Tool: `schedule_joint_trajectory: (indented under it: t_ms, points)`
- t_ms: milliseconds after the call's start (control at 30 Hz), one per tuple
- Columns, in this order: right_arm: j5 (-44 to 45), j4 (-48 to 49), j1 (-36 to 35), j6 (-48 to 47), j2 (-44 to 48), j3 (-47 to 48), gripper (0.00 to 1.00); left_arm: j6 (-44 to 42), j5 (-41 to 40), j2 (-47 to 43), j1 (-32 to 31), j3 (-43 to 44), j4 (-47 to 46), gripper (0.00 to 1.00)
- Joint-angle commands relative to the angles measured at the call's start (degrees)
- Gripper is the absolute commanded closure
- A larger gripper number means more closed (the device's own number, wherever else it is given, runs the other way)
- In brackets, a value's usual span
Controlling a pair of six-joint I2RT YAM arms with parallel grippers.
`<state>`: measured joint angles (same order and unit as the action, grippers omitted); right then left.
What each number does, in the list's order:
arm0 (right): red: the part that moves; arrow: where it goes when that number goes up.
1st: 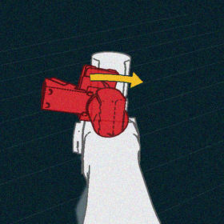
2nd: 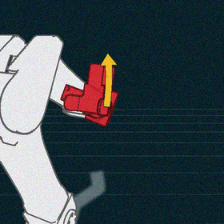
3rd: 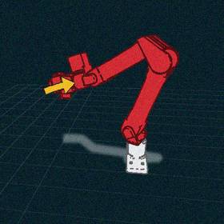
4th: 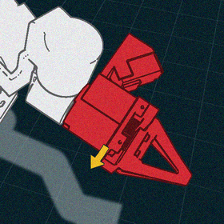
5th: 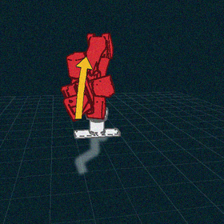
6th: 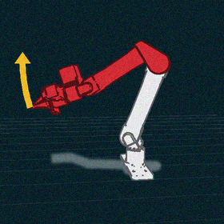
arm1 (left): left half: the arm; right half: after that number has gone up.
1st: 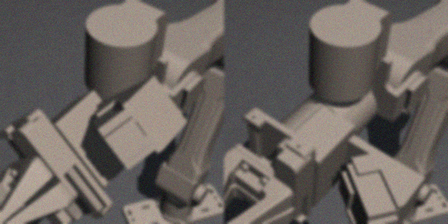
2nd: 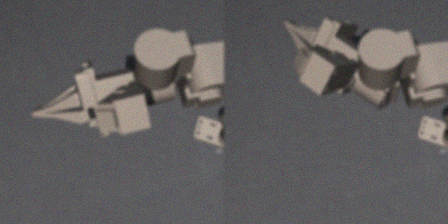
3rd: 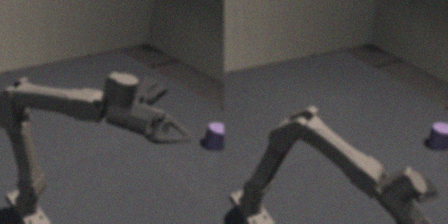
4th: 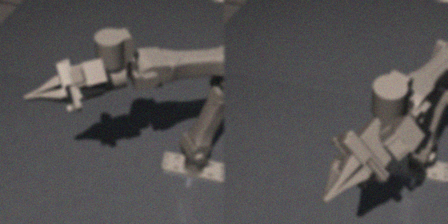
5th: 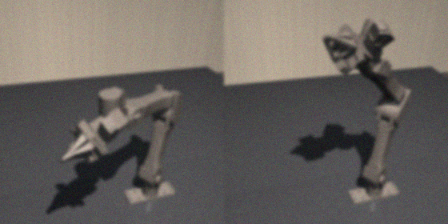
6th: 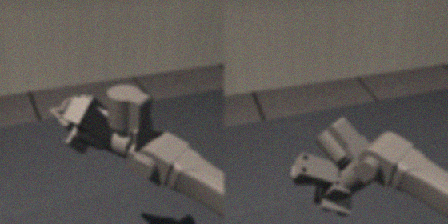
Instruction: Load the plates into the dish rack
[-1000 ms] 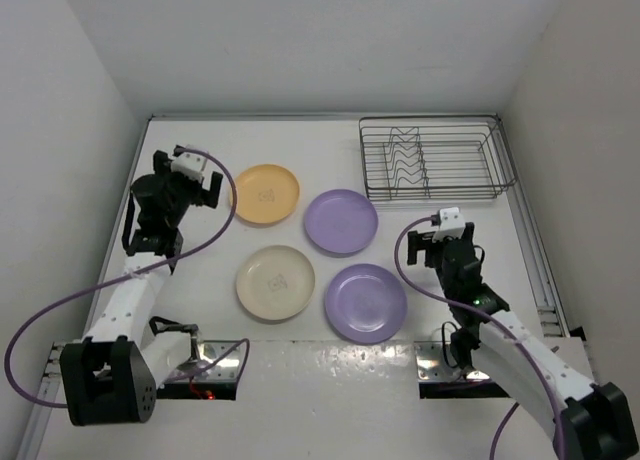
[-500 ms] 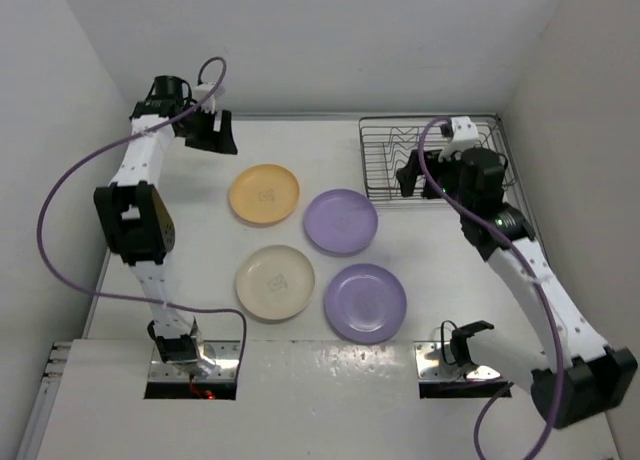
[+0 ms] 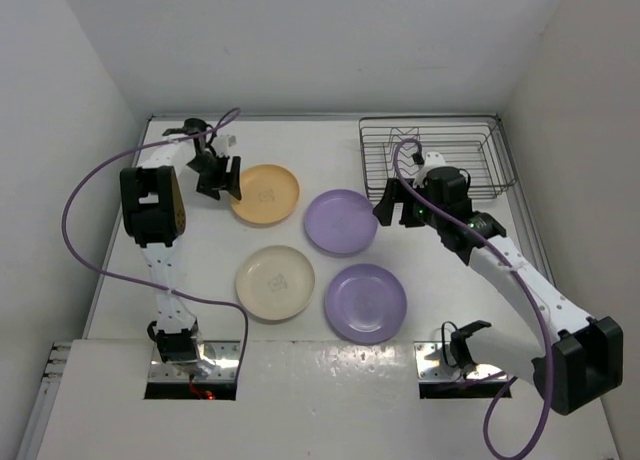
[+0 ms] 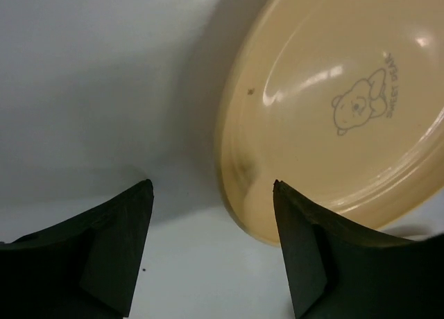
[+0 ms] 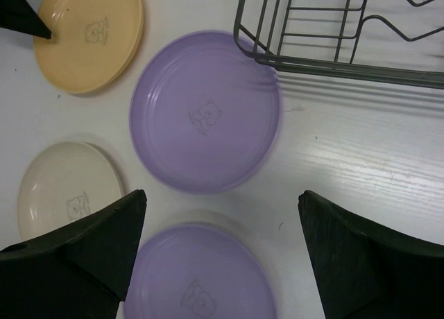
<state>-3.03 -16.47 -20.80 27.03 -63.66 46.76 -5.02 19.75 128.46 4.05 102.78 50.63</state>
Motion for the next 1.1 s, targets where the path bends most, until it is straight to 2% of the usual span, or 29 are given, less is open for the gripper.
schedule_joint_trajectory:
  t_ms: [0,67,100,167,200,267,333,467,600,700,733,800,833,933,1067]
  points:
    - [2.94,2.84,-1.88,0.04,1.7,-0.53,0.11,0.89,0.64,0.02,-1.93,-0.3,-3.87,0.26]
    - [5.05,3.02,-2.23,0.31,1.43,-0.71,0.12,0.36,-1.28,1.95,-2.64,-0.3,-4.4,0.33]
    - [4.96,2.76,-2.32,0.39,1.17,-0.36,0.12,0.36,-1.29,2.49,-2.65,-0.3,-4.4,0.47]
    - [4.09,2.58,-2.32,-1.17,0.73,1.21,0.14,0.36,-1.3,3.72,-2.65,-0.3,-4.93,0.66]
    - [3.39,1.89,-2.14,-2.49,-0.05,1.83,0.14,0.88,-0.77,3.72,-1.95,-0.3,-4.93,0.86]
    - [-2.67,0.39,-0.83,-4.78,-1.46,5.34,0.15,0.89,-0.24,3.72,-1.07,0.75,-4.93,1.0]
    - [-9.31,-2.06,0.14,-6.72,-3.92,7.8,0.16,-0.25,-0.24,2.06,0.25,2.24,-4.93,1.0]
    - [-15.94,-5.41,1.99,-10.76,-11.48,19.05,0.18,-5.34,0.55,-3.21,-0.53,11.53,-4.4,1.0]
    - [-17.8,-4.36,1.38,-14.98,-17.02,27.22,0.18,-13.33,2.74,-9.62,-6.14,19.11,-3.88,1.0]
    - [-17.63,-2.87,0.33,-17.97,-22.64,33.21,0.19,-23.26,6.88,-17.0,-10.81,18.0,-3.09,1.0]
    - [-17.45,-1.91,0.32,-18.15,-26.13,34.35,0.2,-27.98,7.41,-18.76,-14.3,16.76,-3.08,1.0]
    - [-17.54,-0.15,-0.03,-18.33,-28.35,38.2,0.22,-32.23,7.94,-20.79,-17.66,16.92,0.24,1.0]
    - [-17.63,0.55,-0.03,-18.15,-31.58,38.92,0.23,-33.21,7.94,-20.1,-19.07,18.06,4.43,1.0]
    - [-18.85,1.88,-0.29,-18.76,-35.72,43.49,0.25,-33.74,8.55,-19.39,-22.76,20.17,8.42,1.0]
    - [-20.35,1.44,-1.09,-19.64,-37.15,43.94,0.29,-33.74,8.55,-19.39,-24.09,22.37,9.57,1.0]
